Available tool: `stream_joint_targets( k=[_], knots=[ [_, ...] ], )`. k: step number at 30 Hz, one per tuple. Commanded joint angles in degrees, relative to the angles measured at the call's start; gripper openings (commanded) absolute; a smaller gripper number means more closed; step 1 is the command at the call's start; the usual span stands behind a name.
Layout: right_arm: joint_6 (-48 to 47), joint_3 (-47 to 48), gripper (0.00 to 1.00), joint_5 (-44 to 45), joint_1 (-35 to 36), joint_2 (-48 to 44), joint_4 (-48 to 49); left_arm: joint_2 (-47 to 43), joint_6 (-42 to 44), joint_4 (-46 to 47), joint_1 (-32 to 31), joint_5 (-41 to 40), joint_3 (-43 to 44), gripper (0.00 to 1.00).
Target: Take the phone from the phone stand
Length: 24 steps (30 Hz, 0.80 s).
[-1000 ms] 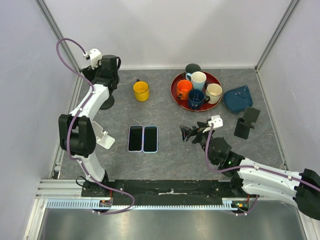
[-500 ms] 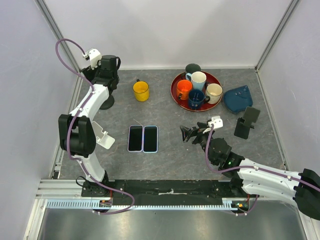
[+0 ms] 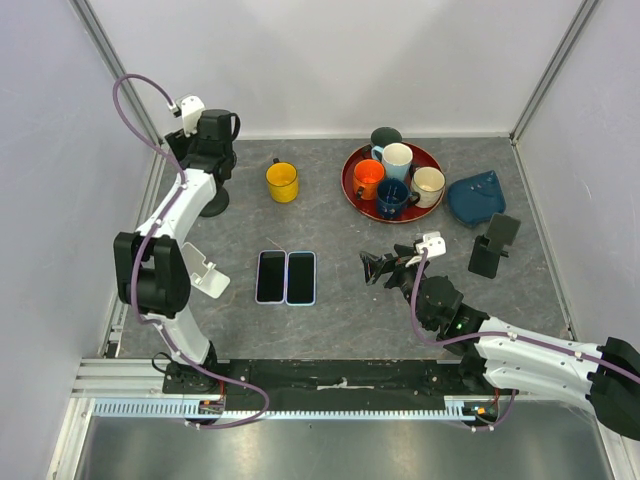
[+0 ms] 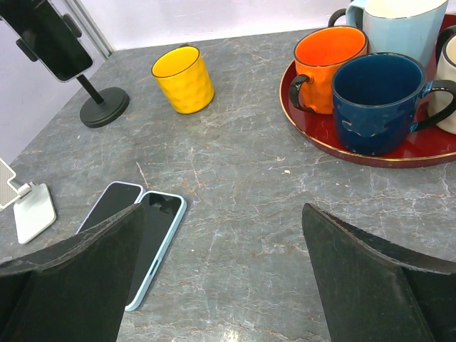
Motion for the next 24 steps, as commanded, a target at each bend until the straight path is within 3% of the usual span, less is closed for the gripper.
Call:
stream_joint_targets(
  k=[1, 11, 24],
  knots=[
    [-0.04, 0.21, 0.98, -0.56, -0.02, 0.14, 2.01, -5.36, 5.65, 3.96, -1.03, 4.22, 1.68, 0.26],
    [-0.39, 2.05, 0.98, -1.18, 0.06, 1.63, -0.36, -9.14, 8.38, 3.79, -2.96, 11.15, 1.94, 0.09],
    [-1.53, 4.16, 0.98, -2.23, 0.06, 1.72, -2.91, -15.11, 14.35, 0.1, -8.23, 22.14, 2.65, 0.07]
  ],
)
